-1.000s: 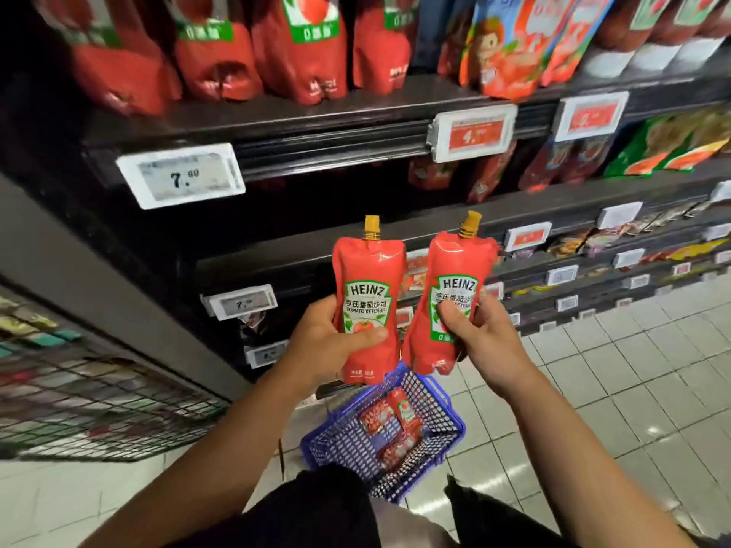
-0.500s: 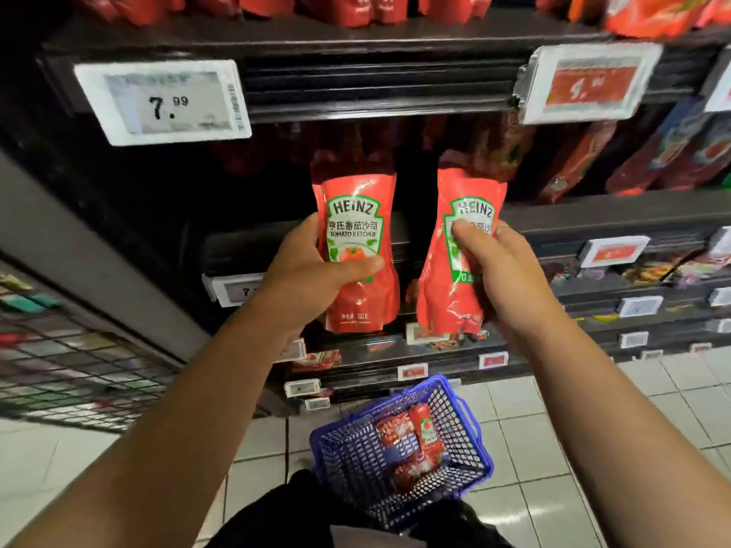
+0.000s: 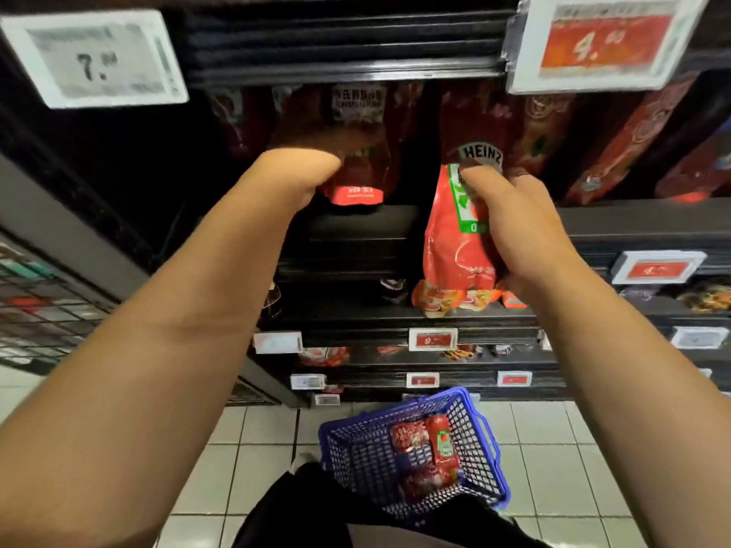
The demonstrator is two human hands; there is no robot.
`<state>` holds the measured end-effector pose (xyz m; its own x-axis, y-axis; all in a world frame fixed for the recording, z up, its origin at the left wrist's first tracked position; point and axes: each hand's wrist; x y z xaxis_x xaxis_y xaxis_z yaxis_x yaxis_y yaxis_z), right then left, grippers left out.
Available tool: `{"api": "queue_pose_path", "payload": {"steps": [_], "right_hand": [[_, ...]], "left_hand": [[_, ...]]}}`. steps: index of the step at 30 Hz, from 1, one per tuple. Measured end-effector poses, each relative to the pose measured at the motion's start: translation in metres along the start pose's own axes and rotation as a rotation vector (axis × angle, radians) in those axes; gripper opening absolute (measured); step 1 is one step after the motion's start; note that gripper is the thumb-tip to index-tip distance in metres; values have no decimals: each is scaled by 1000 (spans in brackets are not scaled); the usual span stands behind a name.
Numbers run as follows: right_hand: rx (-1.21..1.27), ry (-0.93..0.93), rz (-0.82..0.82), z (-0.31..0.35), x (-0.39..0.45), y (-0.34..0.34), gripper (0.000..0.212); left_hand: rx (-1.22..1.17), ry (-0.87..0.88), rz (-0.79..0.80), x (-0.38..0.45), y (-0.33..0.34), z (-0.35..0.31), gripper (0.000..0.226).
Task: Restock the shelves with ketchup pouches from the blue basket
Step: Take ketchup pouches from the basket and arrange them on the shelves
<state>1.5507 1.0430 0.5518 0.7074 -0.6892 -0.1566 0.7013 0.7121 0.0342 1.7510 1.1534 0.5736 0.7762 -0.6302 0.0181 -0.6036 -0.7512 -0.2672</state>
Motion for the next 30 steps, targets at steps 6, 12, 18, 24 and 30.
{"api": "queue_pose_path", "payload": {"steps": [6, 12, 18, 24, 30], "right_hand": [[-34, 46, -77, 9, 18, 2, 61], [-87, -22, -102, 16, 38, 12, 80], [-387, -301, -108, 21, 68, 20, 50], [-700, -431, -160, 26, 89, 25, 63], [-505, -405, -86, 18, 99, 35, 51]], "left_hand": [[144, 185, -93, 14, 12, 21, 60], [161, 275, -23, 8, 18, 49, 86], [286, 268, -121, 10, 17, 49, 89], [392, 288, -253, 10, 18, 48, 91], [416, 279, -274, 10, 17, 47, 93]]}}
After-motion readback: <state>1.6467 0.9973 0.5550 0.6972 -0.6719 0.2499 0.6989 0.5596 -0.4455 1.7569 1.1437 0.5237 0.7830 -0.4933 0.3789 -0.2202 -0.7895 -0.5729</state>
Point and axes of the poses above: each hand's wrist, its own x-axis towards the middle knuckle, its own y-axis out of the palm, z = x × y, and after that the axes turned 4 degrees about z, right-handed
